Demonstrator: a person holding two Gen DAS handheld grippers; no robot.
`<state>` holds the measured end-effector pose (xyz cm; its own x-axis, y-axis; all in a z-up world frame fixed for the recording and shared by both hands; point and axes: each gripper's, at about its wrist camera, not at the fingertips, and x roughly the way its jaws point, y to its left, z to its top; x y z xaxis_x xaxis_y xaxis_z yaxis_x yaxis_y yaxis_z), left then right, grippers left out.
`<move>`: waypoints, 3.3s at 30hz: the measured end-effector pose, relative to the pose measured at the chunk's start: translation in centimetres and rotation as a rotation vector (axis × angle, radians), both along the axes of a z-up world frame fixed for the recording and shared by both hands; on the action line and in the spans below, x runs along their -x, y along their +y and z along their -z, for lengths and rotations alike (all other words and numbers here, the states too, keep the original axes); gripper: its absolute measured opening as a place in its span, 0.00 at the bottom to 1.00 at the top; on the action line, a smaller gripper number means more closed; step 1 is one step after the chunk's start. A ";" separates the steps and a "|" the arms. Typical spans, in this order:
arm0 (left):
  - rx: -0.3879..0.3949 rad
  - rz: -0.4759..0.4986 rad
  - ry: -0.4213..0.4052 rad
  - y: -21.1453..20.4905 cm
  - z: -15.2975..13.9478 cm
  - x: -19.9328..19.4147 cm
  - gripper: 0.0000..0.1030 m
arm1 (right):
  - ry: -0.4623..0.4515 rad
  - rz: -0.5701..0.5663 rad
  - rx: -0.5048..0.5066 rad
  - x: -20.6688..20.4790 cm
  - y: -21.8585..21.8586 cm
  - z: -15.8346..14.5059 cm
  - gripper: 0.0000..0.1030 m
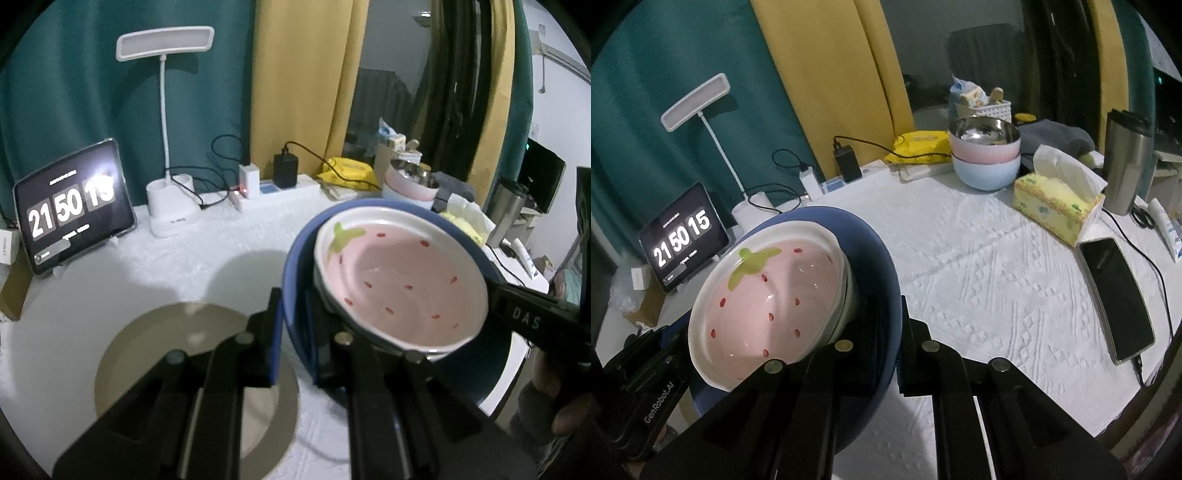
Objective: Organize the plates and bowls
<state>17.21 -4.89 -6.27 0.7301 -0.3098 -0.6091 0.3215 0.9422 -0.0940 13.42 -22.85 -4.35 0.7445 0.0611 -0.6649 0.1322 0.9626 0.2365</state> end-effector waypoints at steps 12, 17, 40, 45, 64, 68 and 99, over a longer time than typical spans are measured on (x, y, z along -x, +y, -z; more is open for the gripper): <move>0.022 -0.040 -0.016 3.1 -1.0 -0.2 0.10 | -0.016 -0.046 0.021 -0.9 2.9 -1.5 0.08; 0.027 -0.067 -0.017 5.0 -1.2 -0.3 0.10 | -0.017 -0.072 0.024 -1.4 4.4 -1.7 0.08; 0.035 -0.192 0.031 13.2 0.4 -1.1 0.10 | 0.029 -0.212 0.047 -4.7 12.6 -0.5 0.09; 0.026 -0.202 0.054 14.0 1.2 -1.3 0.10 | 0.054 -0.226 0.040 -5.3 13.5 0.4 0.09; 0.015 -0.189 0.107 13.8 2.9 -2.4 0.11 | 0.124 -0.219 0.000 -6.4 13.1 3.0 0.09; 0.019 -0.185 0.106 13.8 2.9 -2.4 0.11 | 0.123 -0.227 0.007 -6.5 13.1 3.1 0.10; 0.020 -0.212 0.067 14.4 2.2 -0.4 0.18 | 0.128 -0.217 0.015 -5.7 12.7 3.1 0.28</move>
<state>17.58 9.54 -8.52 0.7384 -0.1659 -0.6536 0.1087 0.9859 -0.1275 19.15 -10.17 -7.41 0.6243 0.1995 -0.7553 -0.0502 0.9751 0.2161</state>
